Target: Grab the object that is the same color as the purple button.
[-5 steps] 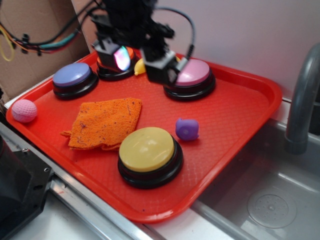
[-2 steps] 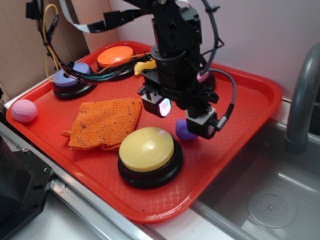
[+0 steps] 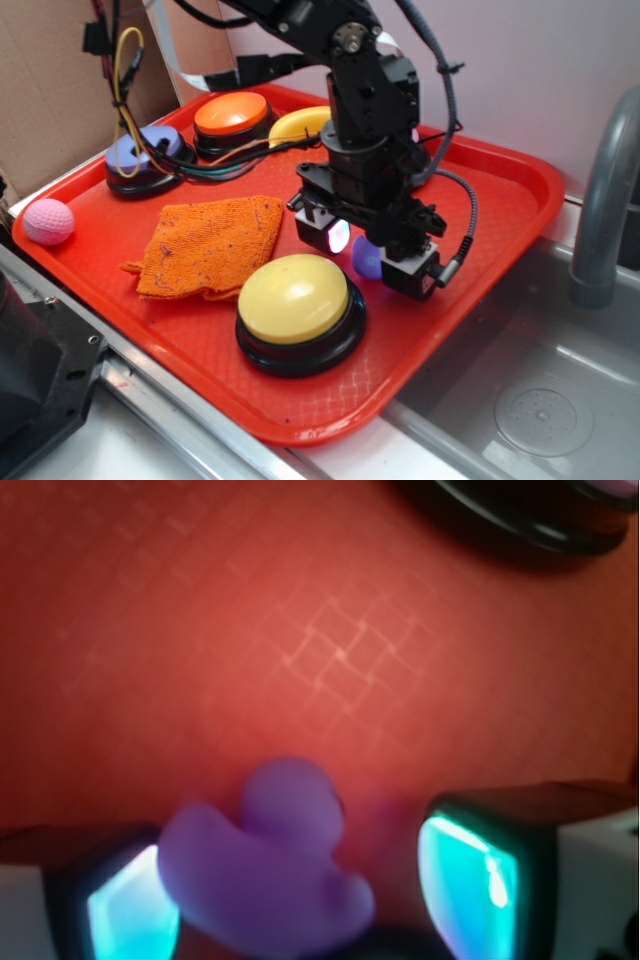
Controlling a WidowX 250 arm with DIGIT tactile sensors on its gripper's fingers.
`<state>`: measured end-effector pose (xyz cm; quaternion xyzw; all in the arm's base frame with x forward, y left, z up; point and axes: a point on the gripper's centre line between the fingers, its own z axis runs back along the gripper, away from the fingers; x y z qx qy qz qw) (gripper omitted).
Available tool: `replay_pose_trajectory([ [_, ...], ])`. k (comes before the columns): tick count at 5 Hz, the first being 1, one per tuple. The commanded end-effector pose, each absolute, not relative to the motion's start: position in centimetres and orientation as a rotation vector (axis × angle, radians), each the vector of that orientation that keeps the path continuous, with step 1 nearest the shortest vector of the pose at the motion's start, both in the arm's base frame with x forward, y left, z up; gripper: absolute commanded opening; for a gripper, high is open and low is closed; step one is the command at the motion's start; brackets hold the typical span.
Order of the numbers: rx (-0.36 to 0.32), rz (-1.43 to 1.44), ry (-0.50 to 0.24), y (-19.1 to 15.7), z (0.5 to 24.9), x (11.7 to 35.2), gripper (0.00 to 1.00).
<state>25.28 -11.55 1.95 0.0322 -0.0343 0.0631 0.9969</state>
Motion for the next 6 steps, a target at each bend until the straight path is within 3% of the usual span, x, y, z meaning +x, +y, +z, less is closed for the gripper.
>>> replay_pose_trajectory([
  [1,0.042,0.162,-0.113,-11.3,2.9,26.6,0.00],
  [2,0.039,0.216,-0.112,-9.7,4.3,26.9,0.00],
  [3,-0.006,0.242,-0.064,-7.1,8.3,27.6,0.00],
  [4,0.031,0.294,-0.063,-4.4,12.2,27.5,0.00],
  [5,0.043,0.365,-0.077,-0.8,15.7,26.8,0.00],
  [6,-0.004,0.479,-0.151,3.0,18.8,24.8,0.00],
])
